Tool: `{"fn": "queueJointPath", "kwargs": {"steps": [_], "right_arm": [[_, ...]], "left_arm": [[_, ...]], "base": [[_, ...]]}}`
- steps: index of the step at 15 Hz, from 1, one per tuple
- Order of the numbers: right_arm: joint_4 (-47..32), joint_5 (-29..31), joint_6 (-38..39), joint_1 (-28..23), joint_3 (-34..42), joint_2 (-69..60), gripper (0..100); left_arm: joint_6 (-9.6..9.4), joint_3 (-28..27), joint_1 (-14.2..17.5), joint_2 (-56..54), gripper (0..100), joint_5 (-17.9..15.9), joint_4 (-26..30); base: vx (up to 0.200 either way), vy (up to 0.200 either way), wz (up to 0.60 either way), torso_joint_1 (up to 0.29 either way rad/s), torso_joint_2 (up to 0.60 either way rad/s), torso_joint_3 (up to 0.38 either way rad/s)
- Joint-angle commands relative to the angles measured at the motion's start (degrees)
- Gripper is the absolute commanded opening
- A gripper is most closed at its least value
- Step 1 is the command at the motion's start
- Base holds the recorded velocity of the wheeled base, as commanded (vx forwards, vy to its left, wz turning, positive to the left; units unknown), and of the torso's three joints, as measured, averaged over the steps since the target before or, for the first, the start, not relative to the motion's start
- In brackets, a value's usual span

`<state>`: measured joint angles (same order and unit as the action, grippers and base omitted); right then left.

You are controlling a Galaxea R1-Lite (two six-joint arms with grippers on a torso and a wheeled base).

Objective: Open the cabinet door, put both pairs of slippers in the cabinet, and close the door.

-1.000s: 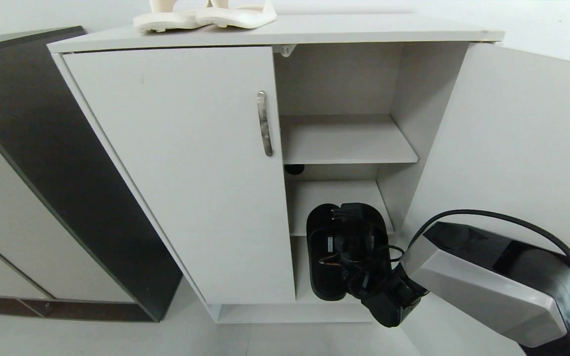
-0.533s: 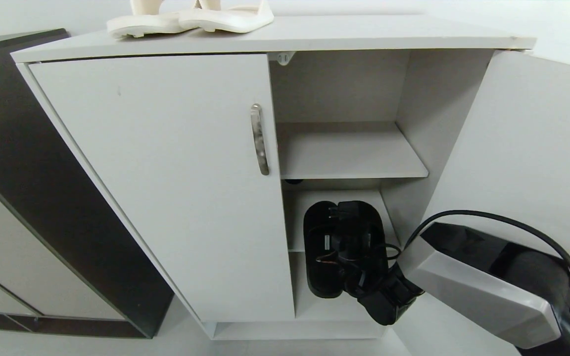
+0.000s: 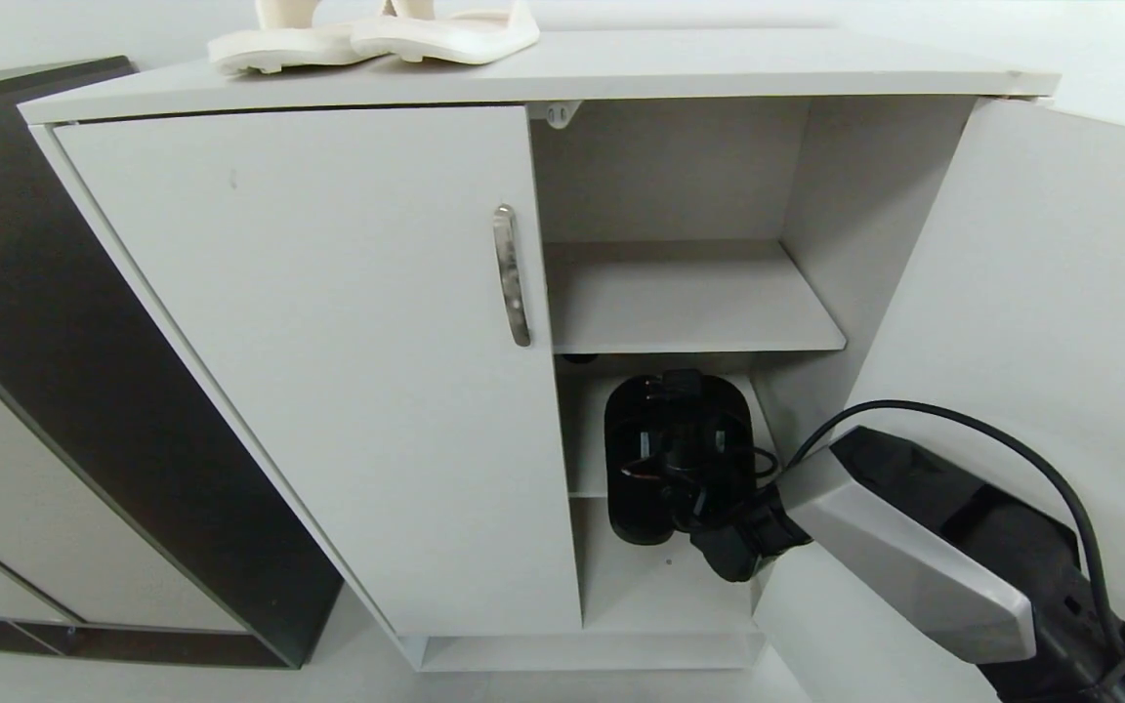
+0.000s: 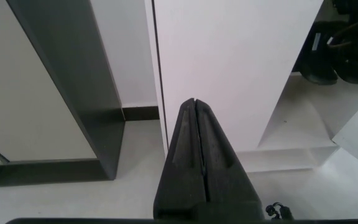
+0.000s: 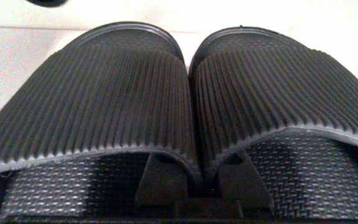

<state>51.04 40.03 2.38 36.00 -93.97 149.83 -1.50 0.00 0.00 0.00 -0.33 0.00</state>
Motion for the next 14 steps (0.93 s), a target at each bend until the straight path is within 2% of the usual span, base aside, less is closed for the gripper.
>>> {"fn": "queueJointPath", "kwargs": {"steps": [1, 9, 14], "right_arm": [[-1.8, -0.4, 0.2, -1.6, -4.9, 2.5, 0], [-8.7, -2.7, 0.1, -3.7, -17.6, 6.2, 0], [-9.4, -2.7, 0.0, -3.9, -18.1, 7.3, 0]], "left_arm": [[0.01, 0.0, 0.0, 0.1, 0, 0.0, 0.0], [0.09, 0.0, 0.0, 0.1, 0, 0.0, 0.0], [0.01, 0.0, 0.0, 0.1, 0, -0.3, 0.0]], "base": [[0.0, 0.0, 0.0, 0.0, 0.0, 0.0], [0.0, 0.0, 0.0, 0.0, 0.0, 0.0], [0.0, 0.0, 0.0, 0.0, 0.0, 0.0]]}}
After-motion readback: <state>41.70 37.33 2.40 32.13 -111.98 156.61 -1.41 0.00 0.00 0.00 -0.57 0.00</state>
